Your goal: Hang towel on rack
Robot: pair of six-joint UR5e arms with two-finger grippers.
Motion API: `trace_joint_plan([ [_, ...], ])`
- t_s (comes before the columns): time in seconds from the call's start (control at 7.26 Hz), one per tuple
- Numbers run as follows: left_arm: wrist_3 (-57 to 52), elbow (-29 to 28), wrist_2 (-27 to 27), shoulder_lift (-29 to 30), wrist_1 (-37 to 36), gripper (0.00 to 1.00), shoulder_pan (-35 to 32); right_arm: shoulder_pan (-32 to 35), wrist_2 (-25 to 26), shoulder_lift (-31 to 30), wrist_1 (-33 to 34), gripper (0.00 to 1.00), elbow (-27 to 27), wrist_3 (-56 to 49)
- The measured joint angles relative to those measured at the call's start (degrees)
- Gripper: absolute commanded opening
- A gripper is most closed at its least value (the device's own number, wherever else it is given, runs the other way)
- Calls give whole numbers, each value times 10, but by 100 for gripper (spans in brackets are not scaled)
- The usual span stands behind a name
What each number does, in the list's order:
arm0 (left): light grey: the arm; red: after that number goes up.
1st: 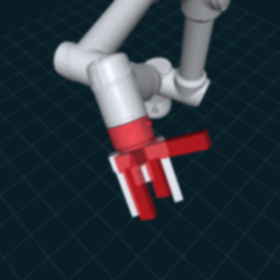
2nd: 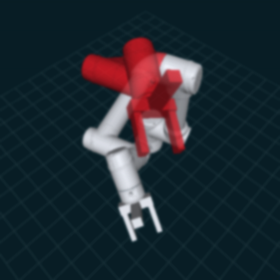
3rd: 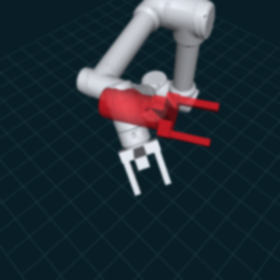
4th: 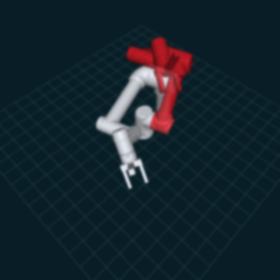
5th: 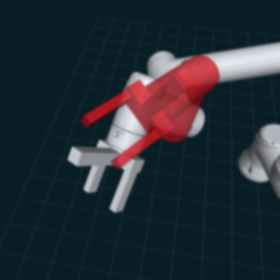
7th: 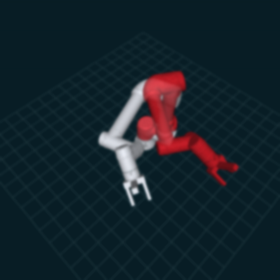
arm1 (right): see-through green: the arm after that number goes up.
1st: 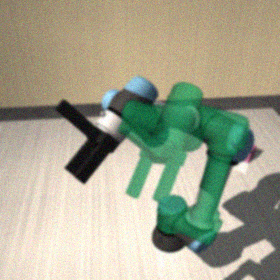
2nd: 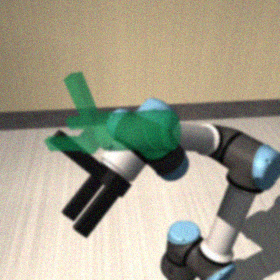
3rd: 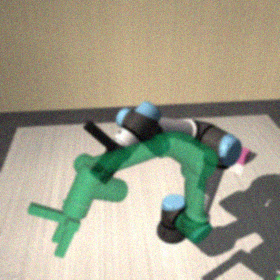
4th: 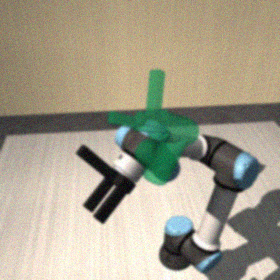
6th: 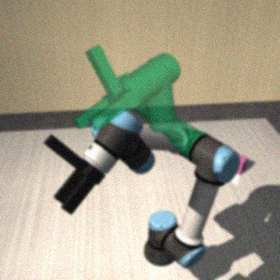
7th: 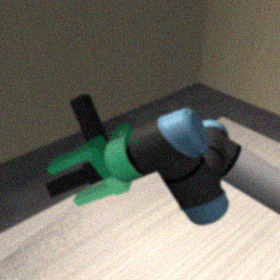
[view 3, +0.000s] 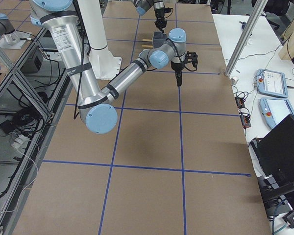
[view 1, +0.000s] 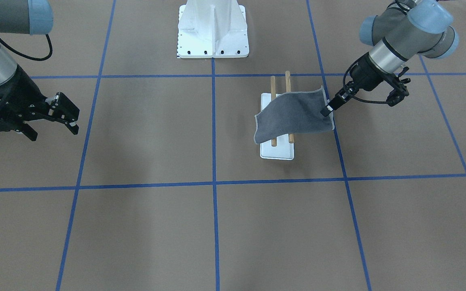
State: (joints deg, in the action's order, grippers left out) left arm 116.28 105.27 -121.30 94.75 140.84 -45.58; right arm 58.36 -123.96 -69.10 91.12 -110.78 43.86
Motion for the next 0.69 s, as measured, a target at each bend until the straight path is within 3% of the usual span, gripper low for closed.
trace_joint_plan([
  [0.28,-23,-3,4,-9,-1,98,-6,1,3,-1,0,100,0,-1],
  [0.69,-171,-31,6,-19,-5,98,-68,21,6,-32,0,100,3,-36],
])
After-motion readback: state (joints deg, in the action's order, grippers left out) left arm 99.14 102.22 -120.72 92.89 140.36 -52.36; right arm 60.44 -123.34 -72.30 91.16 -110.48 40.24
